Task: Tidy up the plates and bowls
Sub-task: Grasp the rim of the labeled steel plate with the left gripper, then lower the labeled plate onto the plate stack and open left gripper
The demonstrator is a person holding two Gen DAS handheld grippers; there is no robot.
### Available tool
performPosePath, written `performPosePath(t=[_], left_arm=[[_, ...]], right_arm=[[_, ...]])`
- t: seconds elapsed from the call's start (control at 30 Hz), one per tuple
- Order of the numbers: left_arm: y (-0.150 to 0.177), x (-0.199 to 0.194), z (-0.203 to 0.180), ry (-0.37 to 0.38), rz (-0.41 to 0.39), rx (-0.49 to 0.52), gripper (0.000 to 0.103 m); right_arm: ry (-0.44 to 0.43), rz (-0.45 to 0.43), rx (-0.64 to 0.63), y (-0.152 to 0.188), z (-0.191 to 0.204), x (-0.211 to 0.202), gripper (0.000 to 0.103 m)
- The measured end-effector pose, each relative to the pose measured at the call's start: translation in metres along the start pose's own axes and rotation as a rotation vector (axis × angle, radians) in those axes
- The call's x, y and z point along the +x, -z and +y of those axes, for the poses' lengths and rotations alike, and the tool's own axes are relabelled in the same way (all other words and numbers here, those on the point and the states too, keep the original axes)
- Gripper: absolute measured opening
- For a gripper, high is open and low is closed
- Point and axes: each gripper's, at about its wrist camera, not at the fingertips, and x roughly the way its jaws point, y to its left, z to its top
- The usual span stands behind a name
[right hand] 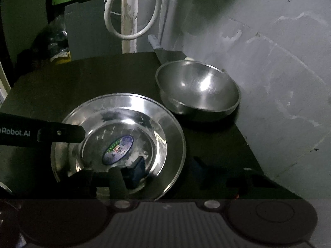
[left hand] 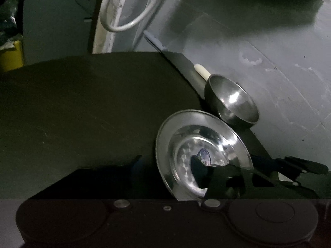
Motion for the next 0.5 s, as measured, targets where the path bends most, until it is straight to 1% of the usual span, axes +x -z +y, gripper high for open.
performPosePath(t=[0.07, 0.1, 0.17, 0.33, 0.5], left_arm=[[0.000, 0.001, 0.002, 0.002, 0.009, -0.002, 0.032], [0.000, 0.001, 0.003, 0.002, 0.012, 0.001, 0.029], [0.000, 0.001, 0.005, 0.006, 0.019, 0.004, 0.019], [0.000, -0.007, 0.010, -0.013, 0.020, -0.001, 0.018], [0.000, -0.032, 0.016, -0.022, -0.027, 0.002, 0.018]], right_arm=[[-0.010, -0.002, 0.007, -0.001, 0.000, 0.001, 0.045], [-0.010, -0.003, 0.009, -0.001, 0.000, 0.001, 0.043], [-0.012, -0.005, 0.010, -0.002, 0.000, 0.002, 0.037], [-0.073, -0.002, 0.079, -0.007, -0.003, 0.002, 0.031], [-0.154, -0.047, 0.120, -0.008, -0.003, -0.012, 0.028]])
